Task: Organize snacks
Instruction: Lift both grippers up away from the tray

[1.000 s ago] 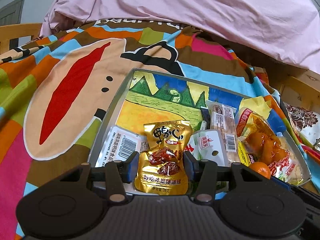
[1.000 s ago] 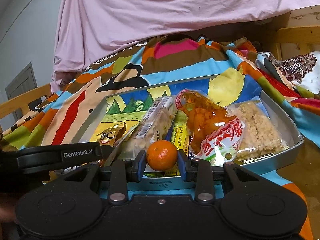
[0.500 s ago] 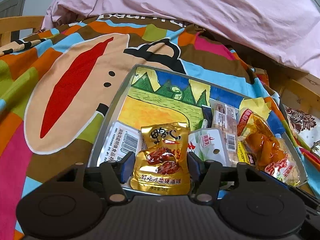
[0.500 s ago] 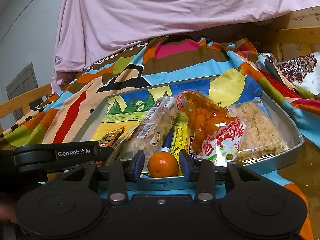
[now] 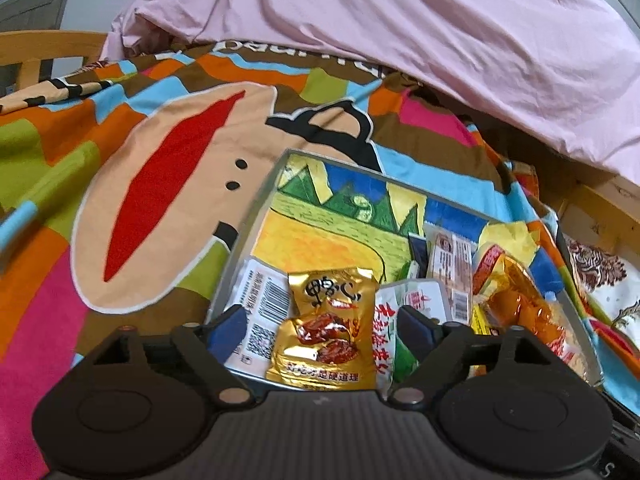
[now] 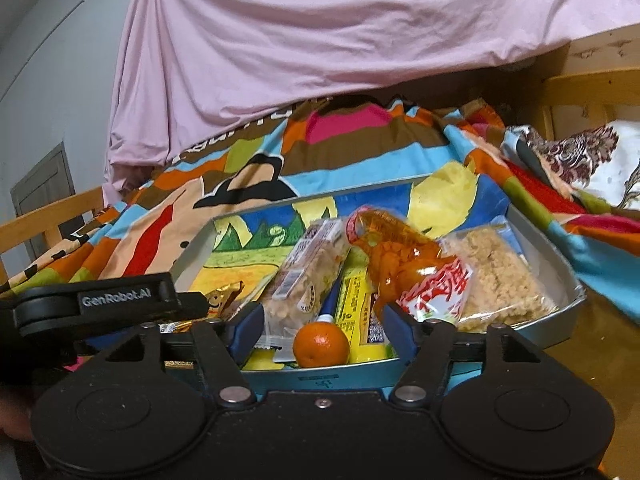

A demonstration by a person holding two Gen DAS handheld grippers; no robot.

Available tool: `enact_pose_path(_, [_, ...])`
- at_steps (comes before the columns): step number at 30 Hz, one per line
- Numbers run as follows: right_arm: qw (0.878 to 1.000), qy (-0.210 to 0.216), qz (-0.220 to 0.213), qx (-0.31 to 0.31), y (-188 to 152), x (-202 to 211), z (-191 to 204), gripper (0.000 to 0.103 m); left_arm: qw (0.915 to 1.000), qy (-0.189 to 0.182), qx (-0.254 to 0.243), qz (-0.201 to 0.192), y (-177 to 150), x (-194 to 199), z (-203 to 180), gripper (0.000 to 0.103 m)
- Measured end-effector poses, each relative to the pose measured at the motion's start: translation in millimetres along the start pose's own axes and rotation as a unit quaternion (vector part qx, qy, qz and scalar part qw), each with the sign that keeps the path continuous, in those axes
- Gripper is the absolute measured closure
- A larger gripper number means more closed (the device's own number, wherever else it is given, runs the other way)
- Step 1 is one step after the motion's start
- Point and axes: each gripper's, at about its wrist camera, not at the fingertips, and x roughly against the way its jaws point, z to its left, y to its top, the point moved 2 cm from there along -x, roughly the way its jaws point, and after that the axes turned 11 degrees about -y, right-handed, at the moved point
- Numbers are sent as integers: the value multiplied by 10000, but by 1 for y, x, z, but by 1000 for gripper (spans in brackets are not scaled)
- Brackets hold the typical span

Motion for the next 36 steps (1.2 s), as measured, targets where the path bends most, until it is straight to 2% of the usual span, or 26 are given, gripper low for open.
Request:
enact_pose_path(5, [9999, -52, -150, -30, 6, 14, -2, 22, 9999, 94, 10, -109, 6, 15, -1, 2])
enact_pose_path(7, [9997, -98, -219, -32, 10, 22, -3, 16, 9999, 119, -33, -120, 8, 23, -3, 1])
enact_pose_path(13, [9989, -153, -448, -62, 22, 46, -6, 7, 9995, 243, -64, -174, 13, 45, -2, 1])
enact_pose_path(21, [9971, -185, -730, 54, 36, 84, -6, 1, 9986, 292, -188, -402, 20, 84, -9, 1])
enact_pose_path(36, [9954, -306, -911, 47, 41, 157, -14, 1, 9942, 263, -784, -687, 6, 162, -33, 0])
